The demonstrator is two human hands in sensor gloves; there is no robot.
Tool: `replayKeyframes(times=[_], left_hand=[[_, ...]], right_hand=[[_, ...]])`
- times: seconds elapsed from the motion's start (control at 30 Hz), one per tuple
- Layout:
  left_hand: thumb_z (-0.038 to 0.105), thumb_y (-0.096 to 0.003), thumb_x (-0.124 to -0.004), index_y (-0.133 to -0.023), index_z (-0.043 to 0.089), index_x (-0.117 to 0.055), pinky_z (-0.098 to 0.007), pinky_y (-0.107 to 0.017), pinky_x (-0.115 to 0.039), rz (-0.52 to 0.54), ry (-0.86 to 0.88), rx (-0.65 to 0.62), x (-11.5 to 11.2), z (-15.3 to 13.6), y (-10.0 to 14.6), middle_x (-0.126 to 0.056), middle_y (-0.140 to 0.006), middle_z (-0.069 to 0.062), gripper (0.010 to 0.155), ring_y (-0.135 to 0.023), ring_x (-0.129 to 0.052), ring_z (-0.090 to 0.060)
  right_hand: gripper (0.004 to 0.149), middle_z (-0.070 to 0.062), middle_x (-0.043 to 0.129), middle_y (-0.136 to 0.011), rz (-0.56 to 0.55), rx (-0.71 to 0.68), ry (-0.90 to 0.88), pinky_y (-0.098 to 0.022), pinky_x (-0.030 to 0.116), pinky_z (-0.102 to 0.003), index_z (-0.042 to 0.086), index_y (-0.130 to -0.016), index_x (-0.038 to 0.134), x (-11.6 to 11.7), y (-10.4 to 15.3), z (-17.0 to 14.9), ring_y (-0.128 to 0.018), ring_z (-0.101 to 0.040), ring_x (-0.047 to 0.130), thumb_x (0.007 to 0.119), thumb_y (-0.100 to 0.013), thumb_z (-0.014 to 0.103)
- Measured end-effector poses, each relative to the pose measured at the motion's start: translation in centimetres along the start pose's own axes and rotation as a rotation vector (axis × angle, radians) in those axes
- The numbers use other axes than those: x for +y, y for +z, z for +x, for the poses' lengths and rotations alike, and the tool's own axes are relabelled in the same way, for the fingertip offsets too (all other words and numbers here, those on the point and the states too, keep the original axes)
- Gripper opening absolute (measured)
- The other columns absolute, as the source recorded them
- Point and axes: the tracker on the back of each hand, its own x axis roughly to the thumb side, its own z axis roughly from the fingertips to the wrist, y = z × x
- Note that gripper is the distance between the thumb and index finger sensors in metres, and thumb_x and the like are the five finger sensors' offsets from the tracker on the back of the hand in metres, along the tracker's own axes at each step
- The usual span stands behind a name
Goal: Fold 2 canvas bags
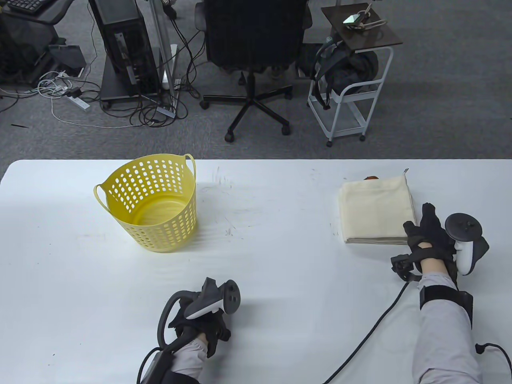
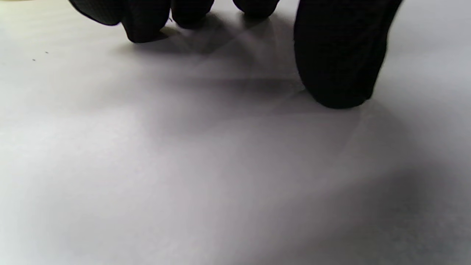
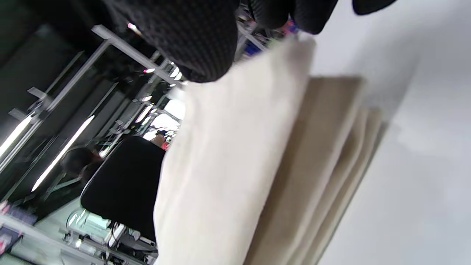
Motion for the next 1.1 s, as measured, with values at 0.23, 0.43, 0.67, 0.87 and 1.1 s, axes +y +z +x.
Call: replayKeyframes(times=[0.23,0.43,0.67,0.87,1.1], left_hand=[[0.049,-0.0475,-0.093,-0.118,0.023,-0.037,-0.075,-0.072,-0.038,-0.031,0.030,-0.003,0.2,-0.5,0.1,-0.036,-0.121,-0.024,0.094,-0.108,-0.041,-0.053],[0.051,-0.0483,-0.091,-0.118,0.028,-0.032,-0.077,-0.071,-0.025,0.462,0.074,-0.015,5.6,-1.7,4.2,-0.018,-0.123,-0.016,0.094,-0.107,-0.009,-0.047],[0.063,-0.0474,-0.084,-0.116,0.036,-0.014,-0.078,-0.065,-0.006,0.721,0.164,-0.130,4.8,-0.2,5.7,0.008,-0.119,-0.010,0.102,-0.099,0.016,-0.042],[0.070,-0.0490,-0.075,-0.108,0.037,0.005,-0.079,-0.060,0.000,0.499,0.102,-0.074,2.6,-0.9,3.1,0.022,-0.111,-0.007,0.105,-0.093,0.025,-0.041],[0.068,-0.0495,-0.076,-0.109,0.037,0.002,-0.078,-0.060,0.000,0.476,0.158,-0.076,2.0,-1.6,2.4,0.018,-0.113,-0.007,0.103,-0.095,0.022,-0.040]], right_hand=[[0.069,-0.023,0.045,-0.109,0.103,-0.348,0.250,-0.065,0.043,-0.069,0.014,-0.108,0.047,1.0,6.7,6.6,-0.096,-0.050,0.046,0.080,-0.049,0.028],[0.071,-0.023,0.047,-0.110,0.144,-0.573,0.348,-0.065,0.037,-0.072,0.016,-0.109,0.049,3.4,14.3,11.0,-0.098,-0.050,0.042,0.081,-0.049,0.036],[0.079,-0.019,0.031,-0.115,0.009,-0.669,0.393,-0.062,0.017,-0.078,0.022,-0.111,0.038,7.7,18.0,9.3,-0.101,-0.050,0.021,0.081,-0.048,0.045],[0.090,-0.013,0.002,-0.114,0.165,-0.603,0.651,-0.057,0.003,-0.077,0.032,-0.110,0.018,10.8,17.7,6.0,-0.095,-0.050,-0.007,0.077,-0.048,0.055],[0.086,-0.014,0.004,-0.113,0.225,-0.550,0.599,-0.057,0.003,-0.076,0.031,-0.110,0.018,11.3,16.9,5.4,-0.094,-0.049,-0.007,0.075,-0.050,0.054]])
